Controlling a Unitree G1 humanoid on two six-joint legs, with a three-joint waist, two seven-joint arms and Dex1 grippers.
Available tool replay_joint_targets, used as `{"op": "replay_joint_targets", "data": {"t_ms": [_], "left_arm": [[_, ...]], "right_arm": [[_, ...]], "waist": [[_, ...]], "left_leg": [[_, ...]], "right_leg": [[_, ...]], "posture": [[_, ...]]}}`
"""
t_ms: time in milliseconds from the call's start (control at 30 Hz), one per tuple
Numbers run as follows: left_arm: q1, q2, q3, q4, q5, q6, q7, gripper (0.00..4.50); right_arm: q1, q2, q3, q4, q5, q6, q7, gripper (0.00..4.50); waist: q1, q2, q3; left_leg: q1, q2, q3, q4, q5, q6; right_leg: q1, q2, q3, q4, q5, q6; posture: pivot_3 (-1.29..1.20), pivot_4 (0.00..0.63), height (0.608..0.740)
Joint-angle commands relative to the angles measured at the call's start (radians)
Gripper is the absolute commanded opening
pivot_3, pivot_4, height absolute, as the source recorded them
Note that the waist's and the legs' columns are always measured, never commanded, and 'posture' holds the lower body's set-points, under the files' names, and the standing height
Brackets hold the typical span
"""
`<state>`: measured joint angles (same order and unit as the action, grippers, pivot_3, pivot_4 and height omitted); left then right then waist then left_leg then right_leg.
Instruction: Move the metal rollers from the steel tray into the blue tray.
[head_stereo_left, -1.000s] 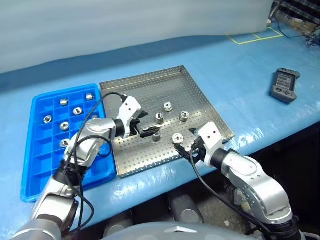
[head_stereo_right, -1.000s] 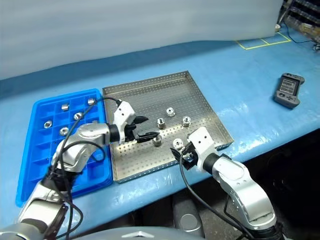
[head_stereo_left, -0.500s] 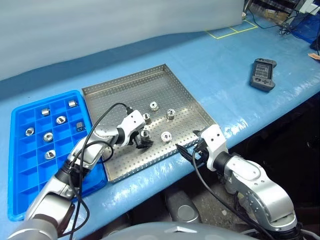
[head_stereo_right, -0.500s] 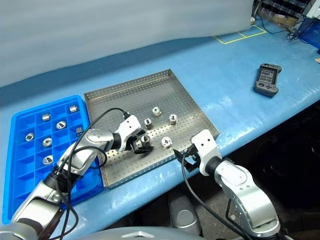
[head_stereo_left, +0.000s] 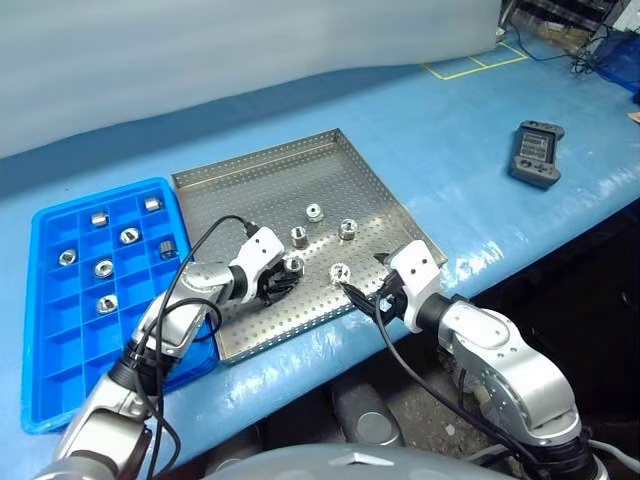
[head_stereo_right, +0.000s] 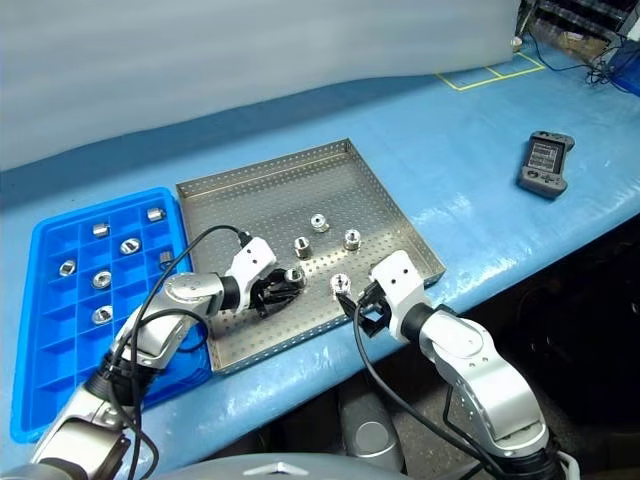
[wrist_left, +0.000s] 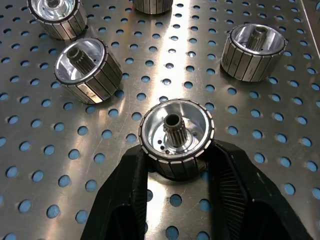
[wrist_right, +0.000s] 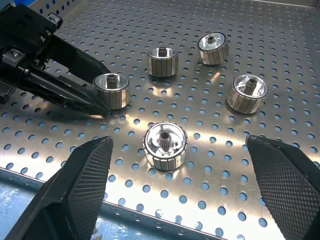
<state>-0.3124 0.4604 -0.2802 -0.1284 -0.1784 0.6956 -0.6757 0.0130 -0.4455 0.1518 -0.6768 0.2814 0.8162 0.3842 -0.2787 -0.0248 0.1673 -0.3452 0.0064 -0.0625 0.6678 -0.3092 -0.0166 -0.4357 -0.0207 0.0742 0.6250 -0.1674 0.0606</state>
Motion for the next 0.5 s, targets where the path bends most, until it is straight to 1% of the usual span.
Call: {"op": "replay_joint_targets", "data": {"t_ms": [33, 167, 233, 300, 367, 500], "left_arm": [[0.021, -0.063, 0.099, -0.097, -0.053, -0.035, 0.057, 1.64], [0.043, -0.151, 0.231, -0.188, -0.107, -0.045, 0.158, 1.64], [0.055, -0.175, 0.285, -0.24, -0.111, -0.038, 0.217, 1.64], [0.079, -0.187, 0.336, -0.284, -0.101, -0.041, 0.28, 1.64], [0.112, -0.192, 0.394, -0.334, -0.063, -0.06, 0.365, 1.64], [0.201, -0.203, 0.512, -0.456, -0.013, -0.024, 0.515, 1.64]], "right_arm": [[-0.016, 0.006, 0.01, -0.015, 0.004, -0.015, 0.005, 4.5], [-0.027, 0.009, 0.031, -0.012, 0.006, -0.013, 0.014, 4.5], [-0.038, 0.01, 0.043, -0.008, 0.007, -0.014, 0.021, 4.5], [-0.055, 0.012, 0.058, 0.0, 0.008, -0.016, 0.031, 4.5], [-0.084, 0.016, 0.077, 0.011, 0.01, -0.021, 0.047, 4.5], [-0.148, 0.025, 0.116, 0.048, 0.012, -0.035, 0.086, 4.5]], "waist": [[0.001, 0.0, 0.0], [0.015, 0.0, 0.0], [0.022, 0.0, 0.0], [0.027, 0.0, 0.0], [0.035, 0.0, 0.0], [0.061, 0.0, 0.0]], "left_leg": [[0.0, 0.0, 0.0, 0.0, 0.0, 0.0], [-0.002, 0.0, 0.0, 0.0, 0.0, 0.0], [-0.002, 0.0, 0.0, 0.0, 0.0, 0.0], [-0.002, 0.0, 0.0, 0.0, 0.0, 0.0], [-0.001, 0.0, 0.0, 0.0, 0.0, 0.0], [0.0, 0.0, -0.001, 0.0, 0.0, 0.0]], "right_leg": [[-0.001, 0.0, 0.0, 0.0, 0.001, 0.002], [-0.005, 0.0, 0.0, 0.0, 0.002, 0.003], [-0.005, 0.0, 0.001, 0.0, 0.002, 0.003], [-0.005, 0.0, 0.001, 0.001, 0.002, 0.003], [-0.004, 0.0, 0.001, 0.001, 0.002, 0.003], [-0.004, 0.0, 0.0, 0.001, 0.002, 0.003]], "posture": [[-0.26, 0.15, 0.74], [-0.24, 0.15, 0.74], [-0.23, 0.15, 0.74], [-0.2, 0.15, 0.74], [-0.17, 0.15, 0.74], [-0.11, 0.15, 0.74]]}}
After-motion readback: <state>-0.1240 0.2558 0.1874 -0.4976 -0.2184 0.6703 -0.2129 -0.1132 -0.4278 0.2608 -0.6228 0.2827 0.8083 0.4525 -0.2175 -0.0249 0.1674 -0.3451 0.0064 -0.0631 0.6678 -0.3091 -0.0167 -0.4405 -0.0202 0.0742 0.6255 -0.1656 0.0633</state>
